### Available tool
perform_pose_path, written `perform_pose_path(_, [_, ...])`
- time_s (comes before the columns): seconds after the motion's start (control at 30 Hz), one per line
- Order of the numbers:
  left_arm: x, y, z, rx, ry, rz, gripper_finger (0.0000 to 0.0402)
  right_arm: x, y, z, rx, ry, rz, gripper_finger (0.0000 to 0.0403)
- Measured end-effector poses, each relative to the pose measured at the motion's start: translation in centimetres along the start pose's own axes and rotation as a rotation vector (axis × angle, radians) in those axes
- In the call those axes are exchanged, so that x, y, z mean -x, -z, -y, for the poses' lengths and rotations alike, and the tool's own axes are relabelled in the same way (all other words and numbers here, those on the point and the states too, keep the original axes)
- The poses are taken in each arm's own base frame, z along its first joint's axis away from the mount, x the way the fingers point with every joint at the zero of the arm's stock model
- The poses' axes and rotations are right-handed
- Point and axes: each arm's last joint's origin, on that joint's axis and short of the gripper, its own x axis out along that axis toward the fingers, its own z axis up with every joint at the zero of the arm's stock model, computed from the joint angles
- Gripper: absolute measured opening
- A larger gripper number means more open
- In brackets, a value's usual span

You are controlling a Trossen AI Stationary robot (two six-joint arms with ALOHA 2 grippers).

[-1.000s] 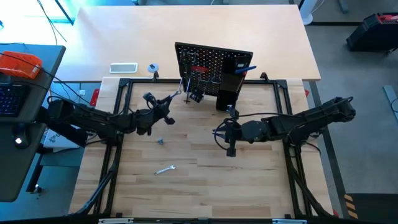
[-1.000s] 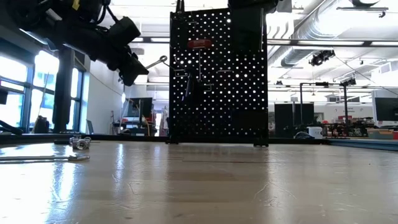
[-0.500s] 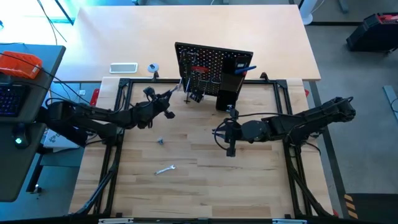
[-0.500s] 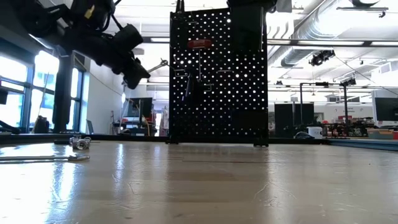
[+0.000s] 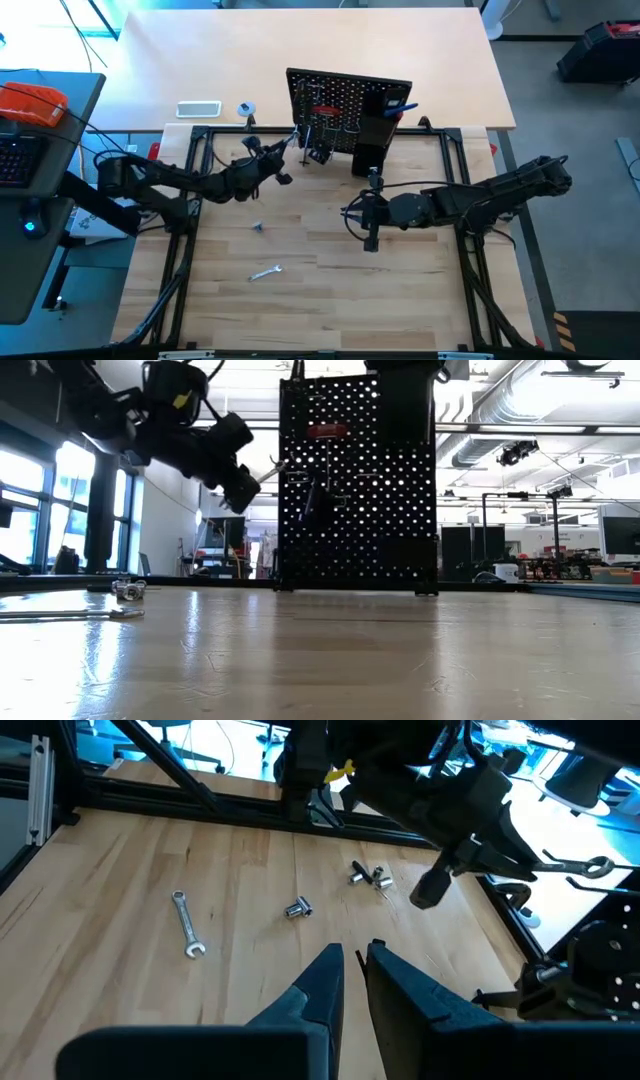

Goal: Hang tools onto peg board
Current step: Hang the wrench on the peg board

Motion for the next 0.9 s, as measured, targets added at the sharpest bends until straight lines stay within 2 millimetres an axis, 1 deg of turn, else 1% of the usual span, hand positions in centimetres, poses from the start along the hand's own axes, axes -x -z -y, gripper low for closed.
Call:
perform_pose_path(0.1, [-0.38, -0.16, 0.11, -0.002, 0.009, 0.004, 0.0038, 0.01, 0.01, -0.02, -0.004, -0.001, -0.001, 0.0041])
perform_pose_path(0.2, [-0.45, -0.23, 0.12, -0.004, 0.012, 0.005, 0.0049, 0.01, 0.04, -0.02, -0.006, -0.001, -0.004, 0.0041])
perform_pose_path(0.3, [-0.45, -0.09, 0.24, -0.017, 0.022, -0.003, 0.007, 0.02, 0.04, -0.06, -0.006, -0.002, -0.003, 0.0041])
perform_pose_path(0.6, [-0.38, -0.05, 0.45, -0.046, 0.055, 0.004, 0.015, 0.02, 0.04, -0.06, -0.012, -0.002, -0.003, 0.0041])
perform_pose_path(0.9, [-0.04, 0.26, 1.03, -0.039, 0.087, -0.031, 0.0203, 0.24, 0.14, -0.59, -0.003, -0.019, -0.012, 0.0041])
